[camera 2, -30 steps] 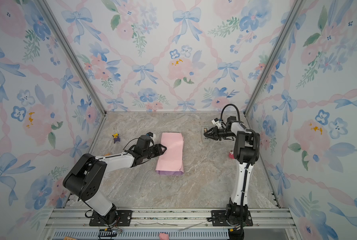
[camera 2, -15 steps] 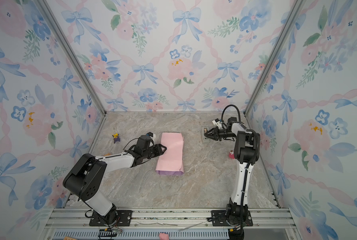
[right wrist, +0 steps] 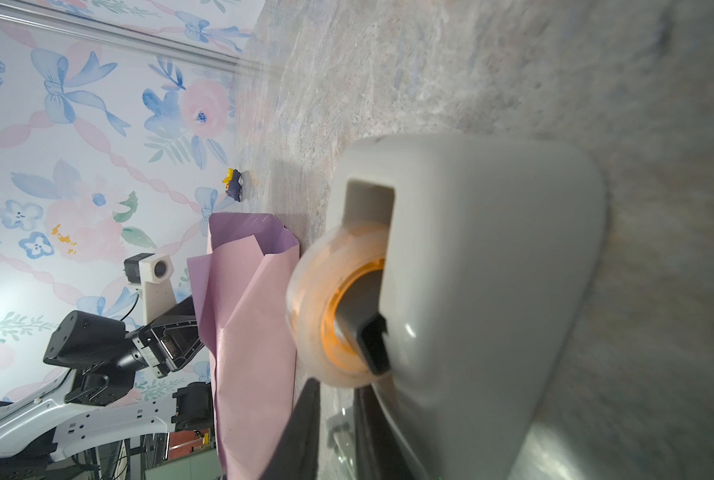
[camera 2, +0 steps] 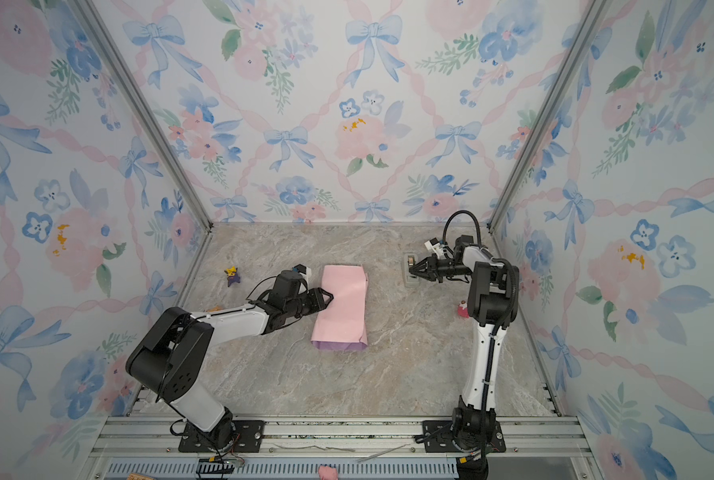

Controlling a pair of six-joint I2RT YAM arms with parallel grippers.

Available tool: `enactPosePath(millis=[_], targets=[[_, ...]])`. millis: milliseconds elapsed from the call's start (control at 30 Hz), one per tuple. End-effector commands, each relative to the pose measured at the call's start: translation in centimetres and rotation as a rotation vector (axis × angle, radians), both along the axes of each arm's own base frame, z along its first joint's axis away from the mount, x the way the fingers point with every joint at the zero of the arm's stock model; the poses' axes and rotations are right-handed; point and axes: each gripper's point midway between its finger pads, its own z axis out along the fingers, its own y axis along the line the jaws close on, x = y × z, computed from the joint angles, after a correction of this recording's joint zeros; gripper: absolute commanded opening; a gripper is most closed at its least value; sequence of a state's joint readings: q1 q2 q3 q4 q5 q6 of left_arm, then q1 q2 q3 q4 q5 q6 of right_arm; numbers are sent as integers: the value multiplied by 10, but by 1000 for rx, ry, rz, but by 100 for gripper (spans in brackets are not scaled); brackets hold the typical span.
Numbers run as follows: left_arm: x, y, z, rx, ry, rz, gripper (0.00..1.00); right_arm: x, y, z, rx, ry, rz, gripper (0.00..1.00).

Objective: Wrap the gift box in paper

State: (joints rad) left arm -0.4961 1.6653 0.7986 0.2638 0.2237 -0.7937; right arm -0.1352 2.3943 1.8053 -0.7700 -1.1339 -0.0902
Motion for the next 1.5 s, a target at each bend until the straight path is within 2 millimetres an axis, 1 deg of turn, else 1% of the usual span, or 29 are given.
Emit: enactPosePath(millis=[0,133,233,433,633,900,1100,1200,1467], targets=[[-22,20,-40,127,120,11,46,-8,8,0,51,62,15,17],[-22,20,-40,129,120,11,46,-8,9,8,65,57,13,14],[-23,21,-40,129,121,13,47,-9,12,23,98,32,16,12],[-23,22,-40,130,120,15,46,-6,11,42,101,2,-10,6],[-23,22,-38,129,114,15,46,-4,10,49,108,26,-36,0],[-23,22,-36,130,108,17,45,-3,7,54,130,56,-97,0],[-23,23,-36,130,108,18,45,-14,5,58,114,69,-137,0],[-23,23,-36,129,108,18,45,-24,5,56,98,87,-162,0],[-20,20,-34,126,99,8,45,-61,3,45,16,120,-191,0]])
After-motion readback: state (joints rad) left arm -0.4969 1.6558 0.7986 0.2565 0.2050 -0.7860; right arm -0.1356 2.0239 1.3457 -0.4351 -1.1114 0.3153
